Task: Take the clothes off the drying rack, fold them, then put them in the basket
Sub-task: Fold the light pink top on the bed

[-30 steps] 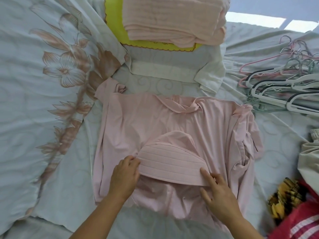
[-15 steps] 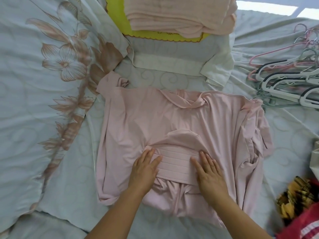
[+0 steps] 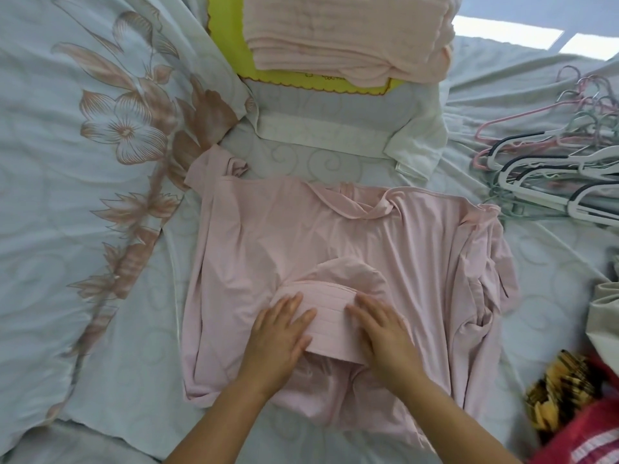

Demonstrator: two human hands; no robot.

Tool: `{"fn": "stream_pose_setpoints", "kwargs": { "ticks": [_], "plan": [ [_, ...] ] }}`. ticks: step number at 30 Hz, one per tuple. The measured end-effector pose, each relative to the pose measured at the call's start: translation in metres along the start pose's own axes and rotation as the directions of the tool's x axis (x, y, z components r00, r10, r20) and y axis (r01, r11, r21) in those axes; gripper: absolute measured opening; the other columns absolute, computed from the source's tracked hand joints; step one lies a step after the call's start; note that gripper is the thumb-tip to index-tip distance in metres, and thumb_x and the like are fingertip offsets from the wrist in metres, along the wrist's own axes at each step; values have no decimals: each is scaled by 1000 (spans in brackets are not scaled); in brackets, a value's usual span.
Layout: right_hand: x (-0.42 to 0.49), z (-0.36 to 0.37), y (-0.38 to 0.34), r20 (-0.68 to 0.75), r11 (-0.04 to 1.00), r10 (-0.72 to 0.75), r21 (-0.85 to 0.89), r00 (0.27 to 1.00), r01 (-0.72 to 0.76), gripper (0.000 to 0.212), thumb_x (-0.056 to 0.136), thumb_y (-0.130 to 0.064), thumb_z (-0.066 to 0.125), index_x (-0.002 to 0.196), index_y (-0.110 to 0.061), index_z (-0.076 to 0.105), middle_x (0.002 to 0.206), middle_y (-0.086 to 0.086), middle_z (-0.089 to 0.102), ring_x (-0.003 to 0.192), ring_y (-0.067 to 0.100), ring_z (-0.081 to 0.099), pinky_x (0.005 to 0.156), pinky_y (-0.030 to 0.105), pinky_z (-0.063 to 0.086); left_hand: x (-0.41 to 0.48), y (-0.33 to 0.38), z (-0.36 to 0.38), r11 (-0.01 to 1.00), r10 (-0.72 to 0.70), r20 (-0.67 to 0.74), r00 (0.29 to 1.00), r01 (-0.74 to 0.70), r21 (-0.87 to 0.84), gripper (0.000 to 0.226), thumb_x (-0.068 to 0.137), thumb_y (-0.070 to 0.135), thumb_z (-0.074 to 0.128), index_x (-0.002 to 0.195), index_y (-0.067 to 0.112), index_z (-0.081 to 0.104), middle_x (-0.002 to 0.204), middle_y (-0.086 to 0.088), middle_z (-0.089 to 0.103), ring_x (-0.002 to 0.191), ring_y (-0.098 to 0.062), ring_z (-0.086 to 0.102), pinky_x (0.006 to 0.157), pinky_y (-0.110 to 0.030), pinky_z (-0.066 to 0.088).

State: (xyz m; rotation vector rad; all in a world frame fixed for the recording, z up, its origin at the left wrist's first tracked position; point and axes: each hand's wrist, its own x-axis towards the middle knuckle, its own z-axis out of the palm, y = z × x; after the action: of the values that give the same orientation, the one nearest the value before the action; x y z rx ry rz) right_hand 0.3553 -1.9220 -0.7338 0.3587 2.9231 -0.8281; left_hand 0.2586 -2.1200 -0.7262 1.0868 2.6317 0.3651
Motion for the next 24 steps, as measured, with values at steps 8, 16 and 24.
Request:
{"fn": "stream_pose_setpoints", "kwargs": {
  "ticks": [8,16,24],
  "plan": [
    [24,-67,68,-49,939,337,-55,940,-340,40,90,-8,42,126,2,56,137,20,49,127,37,46,107,46,30,29,28,9,983,-26,1,1000,26,182,26,68,35,42,69,24,66,78,3,63,69,-19,61,66,-32,37],
    [116,-89,96,104,950,236,-233,966,-207,50,97,-12,36,147,-13,29,157,7,19,144,25,15,117,34,9,114,23,-14,986,-68,-72,995,78,147,28,73,25,43,88,17,65,90,-4,62,77,-27,63,63,-34,51],
    [107,-103,137,16,855,290,-453,957,-251,49,97,-29,39,143,-14,34,156,8,20,140,30,24,110,41,17,159,-45,-32,917,-339,152,928,290,274,58,93,43,45,145,29,25,154,-3,20,130,-31,32,101,-44,34]
  ]
}}
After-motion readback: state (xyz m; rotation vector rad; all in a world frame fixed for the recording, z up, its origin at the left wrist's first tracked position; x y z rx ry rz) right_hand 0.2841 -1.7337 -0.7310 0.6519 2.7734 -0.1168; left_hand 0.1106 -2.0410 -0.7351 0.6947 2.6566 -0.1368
